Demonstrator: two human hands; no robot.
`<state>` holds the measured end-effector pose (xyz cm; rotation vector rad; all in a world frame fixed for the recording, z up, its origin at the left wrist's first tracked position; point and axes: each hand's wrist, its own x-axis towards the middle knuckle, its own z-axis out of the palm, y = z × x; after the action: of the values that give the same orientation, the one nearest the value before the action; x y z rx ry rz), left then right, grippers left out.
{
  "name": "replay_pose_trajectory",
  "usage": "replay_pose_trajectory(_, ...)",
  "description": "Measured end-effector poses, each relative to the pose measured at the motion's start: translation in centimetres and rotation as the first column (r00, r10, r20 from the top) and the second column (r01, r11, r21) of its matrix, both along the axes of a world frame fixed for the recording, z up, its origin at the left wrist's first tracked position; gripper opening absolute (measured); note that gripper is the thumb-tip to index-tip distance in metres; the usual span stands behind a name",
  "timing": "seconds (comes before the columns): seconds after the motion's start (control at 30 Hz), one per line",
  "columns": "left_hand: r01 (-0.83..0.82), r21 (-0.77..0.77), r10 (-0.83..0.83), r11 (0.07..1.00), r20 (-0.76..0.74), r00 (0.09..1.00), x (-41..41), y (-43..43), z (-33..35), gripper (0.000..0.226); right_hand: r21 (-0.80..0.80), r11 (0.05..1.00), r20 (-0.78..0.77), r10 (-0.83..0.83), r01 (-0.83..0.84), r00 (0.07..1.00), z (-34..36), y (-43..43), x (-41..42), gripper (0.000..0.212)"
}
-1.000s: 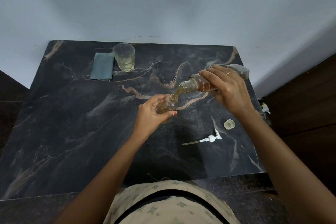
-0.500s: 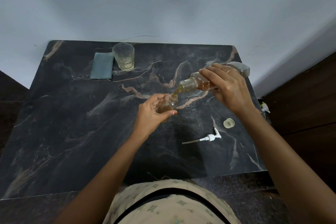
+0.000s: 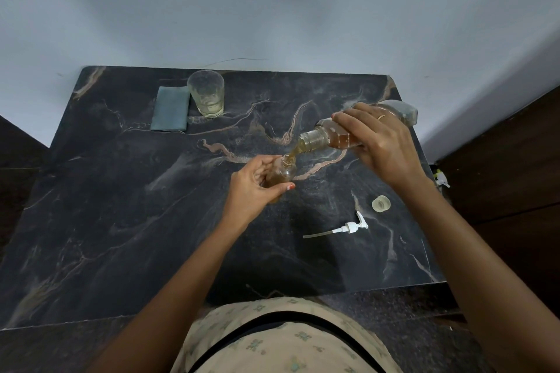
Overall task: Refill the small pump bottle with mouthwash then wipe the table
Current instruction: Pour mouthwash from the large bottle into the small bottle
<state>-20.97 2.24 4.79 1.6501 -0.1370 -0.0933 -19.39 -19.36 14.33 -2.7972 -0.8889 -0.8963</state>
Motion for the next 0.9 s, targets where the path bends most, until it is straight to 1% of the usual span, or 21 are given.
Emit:
replay_pose_trajectory(0.4,0.002,-0.001,-0.002,1.0,-0.009,1.0,-0.04,-0.04,0.0,0.048,-0.012,1.0,-0.018,0.003,-0.003,1.0,0.17,-0.08,-0.06,0.027)
replay_pose_trajectory(0.63,0.003,-0.024,-0.003,1.0,-0.012,1.0,-0.06,-0.19,-0.15,0.049,-0.013,1.0,0.0,0.027,-0.027,1.0,0.39,-0.07,0.03,0.026)
replay_pose_trajectory(0.9,0.006,-0.013,-0.006,1.0,-0.001,1.0,-0.05,-0.15,-0.13,0.048,-0.015,1.0,-0.003,0.027,-0.027,1.0,0.45,-0.12,-0.07,0.027)
